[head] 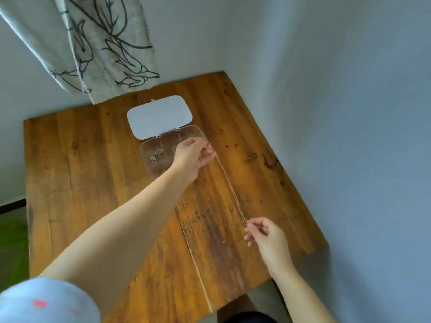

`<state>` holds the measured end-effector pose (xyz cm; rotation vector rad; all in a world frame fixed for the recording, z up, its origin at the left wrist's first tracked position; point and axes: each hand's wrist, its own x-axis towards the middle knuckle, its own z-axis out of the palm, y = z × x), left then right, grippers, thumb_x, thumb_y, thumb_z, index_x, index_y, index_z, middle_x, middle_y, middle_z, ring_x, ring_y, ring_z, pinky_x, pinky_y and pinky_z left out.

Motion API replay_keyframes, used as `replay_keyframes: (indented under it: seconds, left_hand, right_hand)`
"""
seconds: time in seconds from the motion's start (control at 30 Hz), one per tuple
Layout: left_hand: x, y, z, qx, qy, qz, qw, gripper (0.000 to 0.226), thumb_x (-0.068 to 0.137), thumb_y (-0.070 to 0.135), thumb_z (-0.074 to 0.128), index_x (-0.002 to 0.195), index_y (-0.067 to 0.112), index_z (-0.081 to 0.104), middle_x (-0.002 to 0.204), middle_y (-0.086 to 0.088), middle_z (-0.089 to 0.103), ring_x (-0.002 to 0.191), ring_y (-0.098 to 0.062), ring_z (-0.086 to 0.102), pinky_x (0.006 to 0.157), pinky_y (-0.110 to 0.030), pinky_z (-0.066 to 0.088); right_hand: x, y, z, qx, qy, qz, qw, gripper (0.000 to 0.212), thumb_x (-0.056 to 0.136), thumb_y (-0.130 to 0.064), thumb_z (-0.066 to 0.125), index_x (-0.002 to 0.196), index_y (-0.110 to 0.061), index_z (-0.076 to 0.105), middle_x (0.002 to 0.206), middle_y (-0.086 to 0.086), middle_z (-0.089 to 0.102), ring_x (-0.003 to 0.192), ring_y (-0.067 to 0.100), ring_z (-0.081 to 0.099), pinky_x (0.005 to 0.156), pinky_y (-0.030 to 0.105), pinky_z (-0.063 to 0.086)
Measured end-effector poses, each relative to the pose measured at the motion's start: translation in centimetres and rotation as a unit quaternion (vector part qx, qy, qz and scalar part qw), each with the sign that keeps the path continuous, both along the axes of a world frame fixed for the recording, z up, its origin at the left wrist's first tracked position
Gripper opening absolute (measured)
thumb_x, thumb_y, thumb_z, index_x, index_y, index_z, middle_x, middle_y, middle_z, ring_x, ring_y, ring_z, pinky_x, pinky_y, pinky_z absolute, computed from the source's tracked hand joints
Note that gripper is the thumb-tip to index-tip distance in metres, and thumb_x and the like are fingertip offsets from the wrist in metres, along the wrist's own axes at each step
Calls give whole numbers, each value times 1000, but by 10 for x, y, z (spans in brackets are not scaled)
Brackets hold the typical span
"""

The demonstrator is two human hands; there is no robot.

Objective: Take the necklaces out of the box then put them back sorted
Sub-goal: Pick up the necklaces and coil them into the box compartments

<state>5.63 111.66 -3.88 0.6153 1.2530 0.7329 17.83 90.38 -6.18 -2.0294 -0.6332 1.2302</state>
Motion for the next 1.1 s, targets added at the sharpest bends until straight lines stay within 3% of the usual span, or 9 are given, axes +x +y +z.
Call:
replay_keyframes:
  seconds: [0.1,0.2,0.3,0.43,0.6,0.77,0.87,0.97,1.1]
  left_hand:
    - [52,5,-18,-4,-7,2,1000,9,90,3,52,84,6,58,75,-8,57,70,-15,58,75,-30,57]
    - [93,8,-41,43,79,-48,995,11,91,6,50,84,10,57,79,-8,62,73,-18,61,76,-30,56]
    - [118,12,-60,98,165,-105,976,13,93,8,47,87,13,58,79,-4,64,76,-19,62,74,-29,54]
    - [135,19,-78,149,261,-170,939,17,93,7,44,94,13,59,79,-1,64,79,-17,62,75,-31,54]
    - [143,29,-90,209,348,-243,881,15,94,11,45,96,14,59,93,-4,64,83,-16,59,58,-19,43]
    - [144,35,-99,271,421,-309,808,19,92,12,43,97,13,61,98,-6,63,83,-20,58,64,-31,47]
    - [145,39,-101,312,440,-329,775,19,91,10,45,96,12,63,106,-7,61,97,-22,55,71,-31,46]
    - [143,40,-101,320,433,-339,772,17,90,13,48,98,14,62,107,-7,55,100,-22,52,72,-32,47]
    - [130,38,-89,305,376,-359,798,22,91,19,48,110,20,57,115,-4,49,95,-19,54,79,-33,52]
  right_hand:
    - [33,-5,-8,-2,-12,-42,999,13,93,-12,56,90,-20,67,79,2,71,68,13,68,67,25,57]
    - [61,-8,-21,-13,-5,-89,996,14,93,-11,56,91,-20,66,80,0,72,70,15,70,71,32,59]
    - [81,-7,-33,-29,12,-127,991,9,91,-11,58,91,-17,64,81,2,72,70,14,69,65,25,58]
    - [99,-4,-47,-65,11,-135,989,6,91,-14,58,93,-12,63,79,4,71,68,14,68,62,23,56]
    - [110,0,-55,-103,-18,-101,989,8,93,-15,55,95,-12,61,78,0,70,58,8,65,50,15,51]
    - [113,3,-55,-134,-47,-64,988,7,93,-19,55,96,-13,58,74,-2,69,46,6,60,42,11,44]
    - [112,3,-53,-151,-52,-54,986,8,93,-20,56,97,-13,57,74,-3,69,45,6,58,40,11,42]
    - [115,0,-47,-159,-47,-75,983,11,96,-21,50,101,-13,56,78,1,69,45,8,58,40,15,41]
    - [124,0,-29,-151,-21,-126,980,17,100,-16,39,105,-14,55,80,9,70,44,13,57,40,21,40]
